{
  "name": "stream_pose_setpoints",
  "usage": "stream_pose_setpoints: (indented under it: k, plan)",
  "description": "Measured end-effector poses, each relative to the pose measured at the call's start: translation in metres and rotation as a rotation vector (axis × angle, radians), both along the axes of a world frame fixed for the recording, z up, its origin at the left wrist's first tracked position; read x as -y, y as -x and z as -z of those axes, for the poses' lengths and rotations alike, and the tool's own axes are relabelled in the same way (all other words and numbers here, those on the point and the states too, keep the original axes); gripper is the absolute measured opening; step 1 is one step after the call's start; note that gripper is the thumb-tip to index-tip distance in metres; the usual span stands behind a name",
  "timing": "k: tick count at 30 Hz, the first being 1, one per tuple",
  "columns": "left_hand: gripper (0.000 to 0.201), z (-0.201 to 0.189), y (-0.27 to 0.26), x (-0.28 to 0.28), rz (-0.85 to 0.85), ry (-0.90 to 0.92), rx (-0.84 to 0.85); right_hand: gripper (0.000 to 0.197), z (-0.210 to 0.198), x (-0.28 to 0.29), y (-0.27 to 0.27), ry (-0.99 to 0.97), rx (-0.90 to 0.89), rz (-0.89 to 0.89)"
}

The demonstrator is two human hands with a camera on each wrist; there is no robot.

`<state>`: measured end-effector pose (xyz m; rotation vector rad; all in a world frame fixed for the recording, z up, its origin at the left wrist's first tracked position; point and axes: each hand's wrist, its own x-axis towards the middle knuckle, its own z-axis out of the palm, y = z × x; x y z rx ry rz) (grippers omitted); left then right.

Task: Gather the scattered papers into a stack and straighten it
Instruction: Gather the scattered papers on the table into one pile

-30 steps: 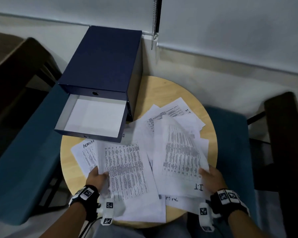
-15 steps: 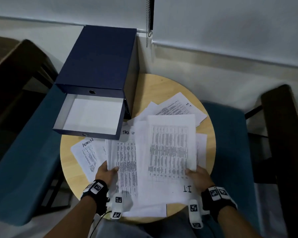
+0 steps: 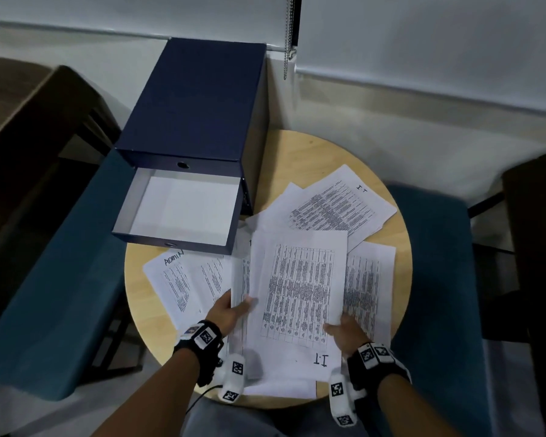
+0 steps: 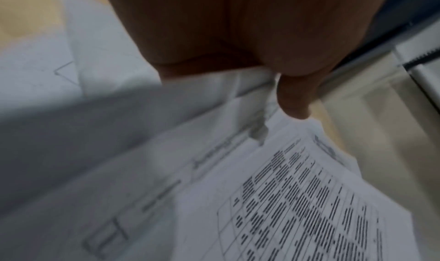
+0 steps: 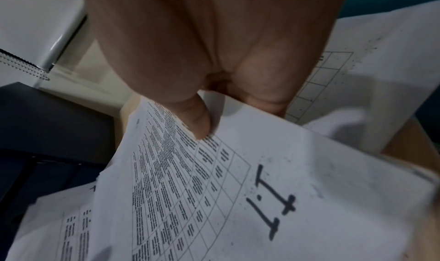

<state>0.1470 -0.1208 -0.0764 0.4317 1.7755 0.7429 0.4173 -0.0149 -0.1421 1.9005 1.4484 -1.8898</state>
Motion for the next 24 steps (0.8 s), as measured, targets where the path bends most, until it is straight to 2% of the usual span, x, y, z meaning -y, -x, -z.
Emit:
stream_pose_setpoints:
  k: [2,4,5,8,10,12,15,17,19,20,21,22,24]
  plan:
    - [0.097,-0.001,-0.004,-0.001,0.110,0.059,-0.083,0.033,-0.006,0.000,0.004,-0.001,0.005,-0.035]
    - [0.106,0.004,-0.006,-0.001,0.124,0.065,-0.079,0.025,-0.014,0.000,0.008,0.013,-0.043,-0.127]
    - [0.100,0.004,-0.007,-0.003,0.112,0.069,-0.075,0.024,-0.018,0.000,0.010,0.017,-0.059,-0.175]
    - [0.058,0.003,-0.013,-0.007,0.179,0.056,-0.191,0.030,-0.022,0.003,0.014,-0.026,-0.066,-0.269]
    - [0.041,0.000,-0.014,-0.008,0.180,0.033,-0.209,0.036,-0.025,0.003,0.014,-0.080,-0.031,-0.238]
    - [0.030,-0.005,-0.012,-0.007,0.133,-0.022,-0.147,0.046,-0.031,0.003,0.013,-0.109,-0.017,-0.157]
    - [0.022,-0.016,-0.005,-0.004,0.120,-0.115,-0.064,0.068,-0.037,-0.002,0.012,-0.079,-0.092,0.052]
    - [0.026,-0.023,-0.003,-0.008,0.136,-0.145,-0.019,0.101,-0.034,-0.007,0.009,-0.013,-0.183,0.203]
    - [0.023,-0.026,-0.002,-0.017,0.134,-0.100,-0.022,0.120,-0.011,-0.013,-0.002,0.017,-0.281,0.367]
    - [0.021,-0.028,-0.002,-0.023,0.122,-0.068,-0.003,0.120,-0.008,-0.016,-0.008,0.050,-0.328,0.427]
    - [0.022,-0.027,-0.003,-0.028,0.094,-0.054,0.061,0.117,-0.022,-0.018,-0.008,0.087,-0.375,0.467]
    - [0.025,-0.026,-0.005,-0.032,0.057,-0.058,0.153,0.107,-0.034,-0.020,-0.009,0.115,-0.421,0.499]
    - [0.031,-0.023,-0.012,-0.040,0.002,-0.073,0.291,0.066,-0.053,-0.021,-0.012,0.127,-0.472,0.482]
